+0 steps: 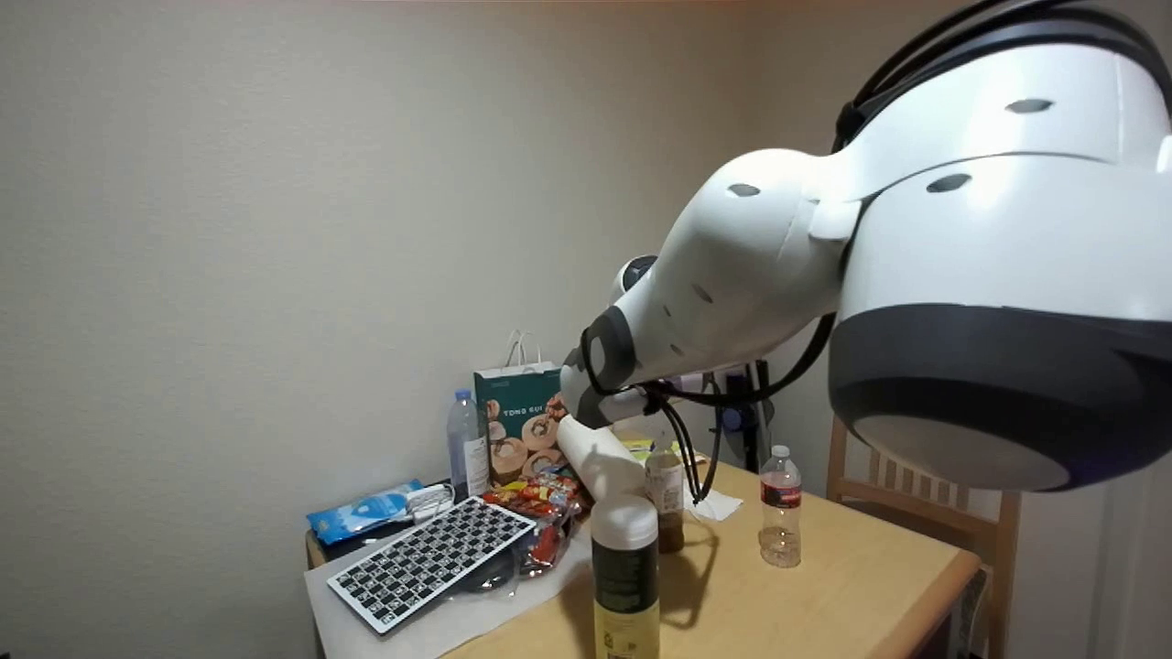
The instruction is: Make the bottle lay on the table and then make it sit upright.
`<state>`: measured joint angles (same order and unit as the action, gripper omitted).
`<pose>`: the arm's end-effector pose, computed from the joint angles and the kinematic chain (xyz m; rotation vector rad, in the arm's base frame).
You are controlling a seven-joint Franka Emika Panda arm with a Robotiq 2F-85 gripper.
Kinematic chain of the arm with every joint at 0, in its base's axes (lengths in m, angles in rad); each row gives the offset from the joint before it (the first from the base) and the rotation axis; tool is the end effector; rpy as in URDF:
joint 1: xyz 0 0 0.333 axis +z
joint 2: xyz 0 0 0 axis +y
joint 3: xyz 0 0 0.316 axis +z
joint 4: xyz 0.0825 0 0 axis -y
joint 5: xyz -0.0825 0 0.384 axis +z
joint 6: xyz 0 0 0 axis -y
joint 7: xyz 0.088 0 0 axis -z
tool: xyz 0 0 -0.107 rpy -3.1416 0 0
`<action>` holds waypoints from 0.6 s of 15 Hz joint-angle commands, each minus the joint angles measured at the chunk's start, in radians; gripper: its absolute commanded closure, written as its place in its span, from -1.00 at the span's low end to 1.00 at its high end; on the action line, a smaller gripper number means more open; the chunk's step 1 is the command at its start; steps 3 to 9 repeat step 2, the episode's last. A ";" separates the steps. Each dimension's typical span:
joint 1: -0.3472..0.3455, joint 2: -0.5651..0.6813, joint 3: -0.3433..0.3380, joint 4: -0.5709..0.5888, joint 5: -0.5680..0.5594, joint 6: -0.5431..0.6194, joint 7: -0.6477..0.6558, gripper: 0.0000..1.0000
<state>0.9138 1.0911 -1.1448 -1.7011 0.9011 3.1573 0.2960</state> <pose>0.7066 -0.0050 0.3547 2.3067 -0.8022 1.5365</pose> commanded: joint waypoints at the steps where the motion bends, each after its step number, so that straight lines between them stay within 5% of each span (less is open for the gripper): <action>1: 0.000 0.000 0.000 -0.001 0.000 0.000 0.000 -1.00; 9: 0.000 0.000 0.000 -0.001 0.000 0.000 0.000 -1.00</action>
